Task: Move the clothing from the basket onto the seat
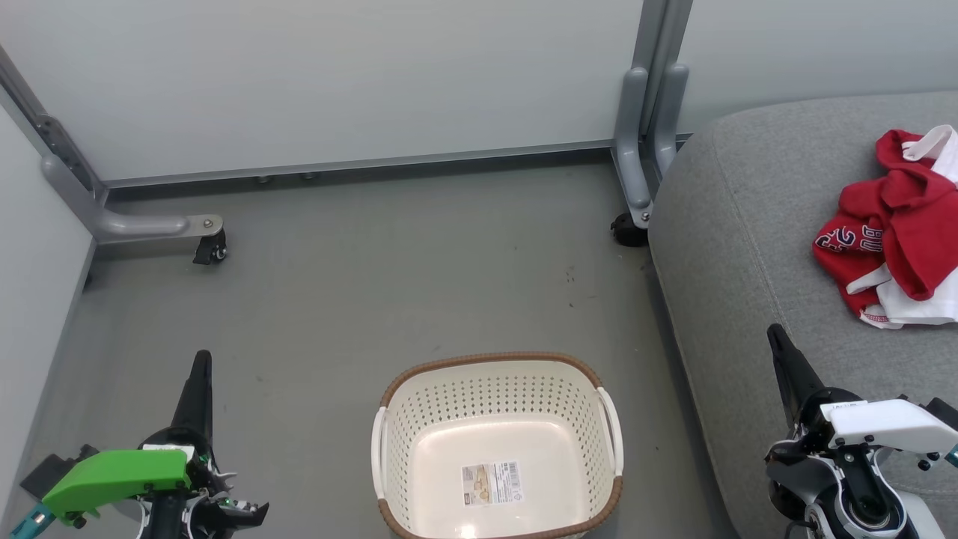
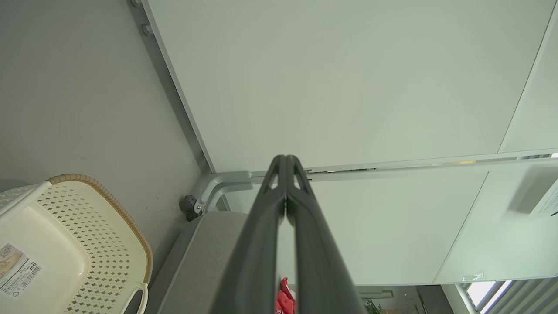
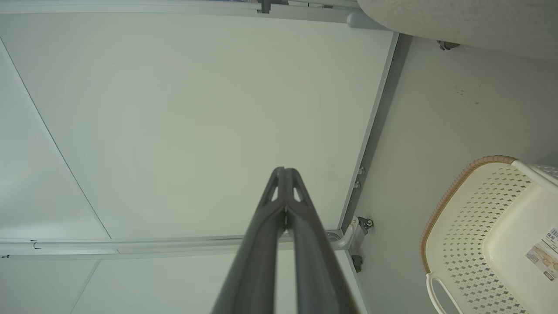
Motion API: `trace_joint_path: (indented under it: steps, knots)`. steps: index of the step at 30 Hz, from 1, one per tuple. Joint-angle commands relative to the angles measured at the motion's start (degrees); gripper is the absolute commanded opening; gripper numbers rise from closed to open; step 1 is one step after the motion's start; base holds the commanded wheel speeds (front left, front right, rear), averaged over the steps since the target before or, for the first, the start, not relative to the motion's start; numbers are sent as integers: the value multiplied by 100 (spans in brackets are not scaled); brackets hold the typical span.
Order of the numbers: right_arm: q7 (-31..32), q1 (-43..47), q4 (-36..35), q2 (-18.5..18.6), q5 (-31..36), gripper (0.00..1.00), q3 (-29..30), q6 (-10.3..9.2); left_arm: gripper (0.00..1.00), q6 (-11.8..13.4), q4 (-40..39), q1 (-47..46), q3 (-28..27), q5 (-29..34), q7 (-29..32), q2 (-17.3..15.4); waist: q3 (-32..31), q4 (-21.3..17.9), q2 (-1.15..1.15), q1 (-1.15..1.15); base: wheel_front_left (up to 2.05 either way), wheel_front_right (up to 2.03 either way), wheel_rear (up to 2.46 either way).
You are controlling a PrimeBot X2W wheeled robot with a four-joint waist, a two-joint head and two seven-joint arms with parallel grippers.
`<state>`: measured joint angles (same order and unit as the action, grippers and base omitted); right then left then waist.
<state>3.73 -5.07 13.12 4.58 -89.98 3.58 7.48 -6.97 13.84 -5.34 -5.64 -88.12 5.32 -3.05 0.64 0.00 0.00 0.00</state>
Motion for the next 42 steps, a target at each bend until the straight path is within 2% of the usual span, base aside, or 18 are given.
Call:
trace_joint_path:
  steps: [1,10,42]
  knots:
    - [43,-100,23,15,-120,0,28,2,0,-32,9,-103,-45,-115,32,-8,-6,0,0,0,0,0,0]
    - [111,-122,91,5,-449,0,70,2,0,-73,30,-134,-95,-457,121,3,-43,0,0,0,0,0,0]
    - [175,-117,96,-57,-371,0,146,2,0,-71,27,-116,-99,-437,136,10,-46,0,0,0,0,0,0]
